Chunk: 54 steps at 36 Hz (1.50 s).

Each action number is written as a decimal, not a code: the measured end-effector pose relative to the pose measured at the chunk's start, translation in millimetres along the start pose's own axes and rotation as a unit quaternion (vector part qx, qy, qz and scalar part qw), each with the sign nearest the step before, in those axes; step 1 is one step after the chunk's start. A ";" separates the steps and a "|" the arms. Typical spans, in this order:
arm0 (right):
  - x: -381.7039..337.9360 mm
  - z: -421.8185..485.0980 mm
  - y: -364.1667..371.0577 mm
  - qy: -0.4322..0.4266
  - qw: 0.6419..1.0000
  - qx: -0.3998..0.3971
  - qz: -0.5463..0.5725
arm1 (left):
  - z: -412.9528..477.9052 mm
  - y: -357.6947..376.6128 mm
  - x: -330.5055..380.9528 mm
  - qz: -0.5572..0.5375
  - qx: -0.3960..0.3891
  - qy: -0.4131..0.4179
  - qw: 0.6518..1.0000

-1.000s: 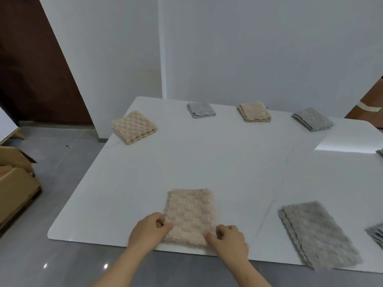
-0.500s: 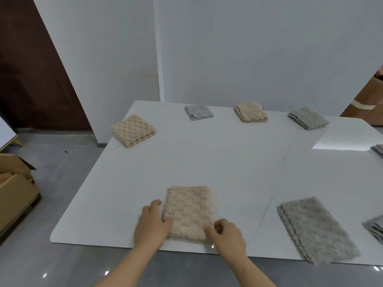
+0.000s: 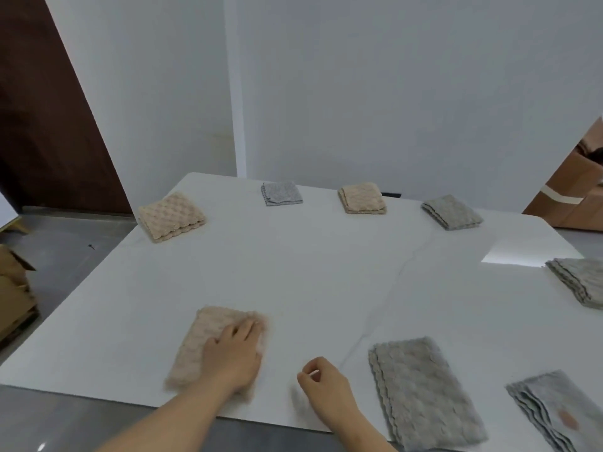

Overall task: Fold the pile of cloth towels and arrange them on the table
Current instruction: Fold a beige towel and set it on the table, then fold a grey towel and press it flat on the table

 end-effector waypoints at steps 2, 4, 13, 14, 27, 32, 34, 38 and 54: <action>3.8 2.0 -5.3 -0.010 1.000 -0.013 -0.009 | 1.2 4.2 1.4 -0.012 -0.003 -0.034 0.999; 5.4 3.6 -9.7 -0.022 0.999 -0.024 -0.018 | 2.5 6.5 4.2 -0.030 -0.007 -0.061 0.998; 15.8 7.0 -58.5 -0.083 0.996 0.004 -0.025 | 8.7 -13.1 46.2 -0.030 0.076 -0.084 0.993; 17.3 6.5 -67.3 -0.092 0.995 0.018 -0.024 | 6.7 -14.1 56.9 -0.041 0.108 -0.065 0.991; 101.6 -6.5 -174.1 0.044 0.957 0.199 -0.209 | -1.1 45.3 167.5 -0.348 -0.056 -0.021 0.936; 137.4 -12.0 -175.1 0.131 0.976 0.104 -0.141 | -0.6 51.7 176.5 -0.366 -0.053 -0.032 0.929; 142.7 -12.5 -172.9 0.139 0.981 0.071 -0.119 | 0.1 54.0 175.1 -0.381 -0.053 -0.044 0.922; 140.6 -8.0 -167.1 0.127 0.987 0.053 -0.082 | -0.5 55.1 168.4 -0.411 -0.029 -0.065 0.909; 99.3 15.9 -138.0 0.043 0.993 0.052 0.101 | 7.7 35.8 146.8 -0.488 0.021 -0.065 0.870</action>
Point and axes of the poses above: each hand's wrist, its own z-axis towards the middle knuckle, its own y-axis out of the palm, x = y × z, the point moved 6 cm from there along z, towards the middle knuckle, and after that the axes turned 6 degrees about -z, right-handed, at the moved point
